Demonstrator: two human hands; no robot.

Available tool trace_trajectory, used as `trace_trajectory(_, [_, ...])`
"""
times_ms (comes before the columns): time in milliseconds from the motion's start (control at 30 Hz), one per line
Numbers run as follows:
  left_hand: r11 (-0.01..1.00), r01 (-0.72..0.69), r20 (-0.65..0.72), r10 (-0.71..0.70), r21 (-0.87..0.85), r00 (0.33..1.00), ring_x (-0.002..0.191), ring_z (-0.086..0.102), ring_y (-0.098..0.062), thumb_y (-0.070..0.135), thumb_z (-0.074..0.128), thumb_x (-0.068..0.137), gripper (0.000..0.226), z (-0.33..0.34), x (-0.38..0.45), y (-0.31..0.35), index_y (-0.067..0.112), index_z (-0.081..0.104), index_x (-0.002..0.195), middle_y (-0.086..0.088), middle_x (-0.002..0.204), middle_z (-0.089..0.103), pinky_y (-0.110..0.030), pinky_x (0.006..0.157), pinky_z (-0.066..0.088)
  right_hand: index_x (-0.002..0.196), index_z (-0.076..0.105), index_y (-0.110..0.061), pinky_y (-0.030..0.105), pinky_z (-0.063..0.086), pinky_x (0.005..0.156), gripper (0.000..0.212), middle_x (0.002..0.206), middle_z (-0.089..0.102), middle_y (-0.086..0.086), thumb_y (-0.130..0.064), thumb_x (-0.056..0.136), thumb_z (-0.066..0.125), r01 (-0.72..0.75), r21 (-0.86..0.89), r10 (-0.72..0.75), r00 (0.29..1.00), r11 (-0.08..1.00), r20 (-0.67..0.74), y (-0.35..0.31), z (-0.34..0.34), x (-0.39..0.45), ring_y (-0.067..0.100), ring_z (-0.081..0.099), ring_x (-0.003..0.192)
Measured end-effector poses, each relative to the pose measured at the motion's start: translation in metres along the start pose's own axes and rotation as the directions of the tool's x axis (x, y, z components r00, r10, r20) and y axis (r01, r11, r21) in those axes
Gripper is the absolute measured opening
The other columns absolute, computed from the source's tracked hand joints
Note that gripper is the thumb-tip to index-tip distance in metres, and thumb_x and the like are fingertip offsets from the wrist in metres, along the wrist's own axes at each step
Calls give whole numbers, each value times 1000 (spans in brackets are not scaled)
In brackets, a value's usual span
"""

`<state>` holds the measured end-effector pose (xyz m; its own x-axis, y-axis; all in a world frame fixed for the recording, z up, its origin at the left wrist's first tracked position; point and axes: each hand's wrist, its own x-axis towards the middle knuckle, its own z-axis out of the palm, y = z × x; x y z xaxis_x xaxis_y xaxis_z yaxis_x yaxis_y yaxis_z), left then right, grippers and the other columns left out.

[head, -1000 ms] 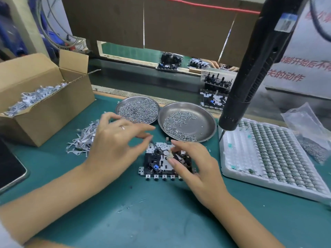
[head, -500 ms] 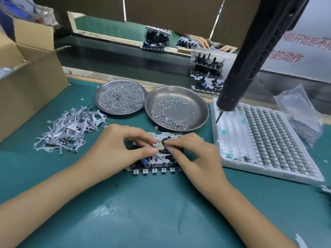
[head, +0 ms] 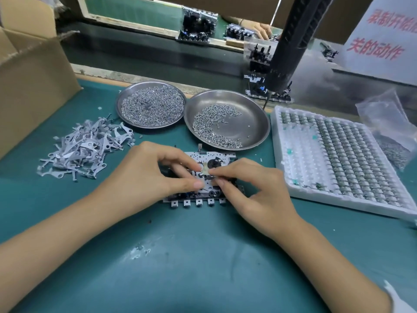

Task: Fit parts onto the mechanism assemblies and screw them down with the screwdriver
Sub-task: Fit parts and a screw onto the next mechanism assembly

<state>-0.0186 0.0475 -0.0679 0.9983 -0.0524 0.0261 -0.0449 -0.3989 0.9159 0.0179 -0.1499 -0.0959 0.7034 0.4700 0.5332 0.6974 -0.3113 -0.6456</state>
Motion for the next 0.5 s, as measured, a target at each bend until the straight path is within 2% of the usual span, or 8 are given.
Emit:
trace_trajectory(67, [1000,17,6,-17,-6,1000,73,68,-26,41,80,53,29,1,0,1,40,72,81,8,67,72,-32,61,56,95,75,-8,27,51,73,18,80,70,0,-3,79,67,-12,-4,12,1000,1000,4,-1,0,0,13,63,76])
trace_trajectory(133, [999,34,10,-34,-24,999,68,68,-26,42,80,53,29,1,1,2,41,72,81,8,68,73,-32,61,56,95,75,-8,27,51,74,19,80,70,2,-3,79,66,-35,7,35,999,999,15,-2,0,0,14,63,78])
trace_trajectory(200, [999,47,17,-47,-20,999,65,67,-18,39,81,55,26,0,1,1,37,74,80,7,69,73,-31,59,57,95,75,-9,24,50,75,19,80,70,1,-5,79,65,-62,18,61,998,998,31,-4,0,1,11,62,79])
trace_trajectory(300, [998,53,20,-53,20,998,75,70,-22,28,84,64,18,-1,1,1,30,75,79,8,70,73,-32,64,56,95,76,-10,15,44,75,19,79,67,-3,-5,79,65,-90,30,88,994,995,59,-4,0,1,4,58,77])
trace_trajectory(433, [998,6,43,-9,67,999,72,69,-3,22,83,68,16,1,-1,3,27,75,81,9,70,73,-10,64,49,95,74,-10,19,45,76,18,81,67,-4,-7,78,70,-31,-23,34,992,999,121,-4,-2,1,11,58,78])
trace_trajectory(500, [997,-1,33,-1,81,999,73,69,0,21,82,69,16,1,-1,3,26,75,82,10,70,73,-7,68,48,90,75,-8,23,46,77,14,83,67,0,-6,77,74,11,-74,0,989,997,149,-2,-2,0,16,58,80])
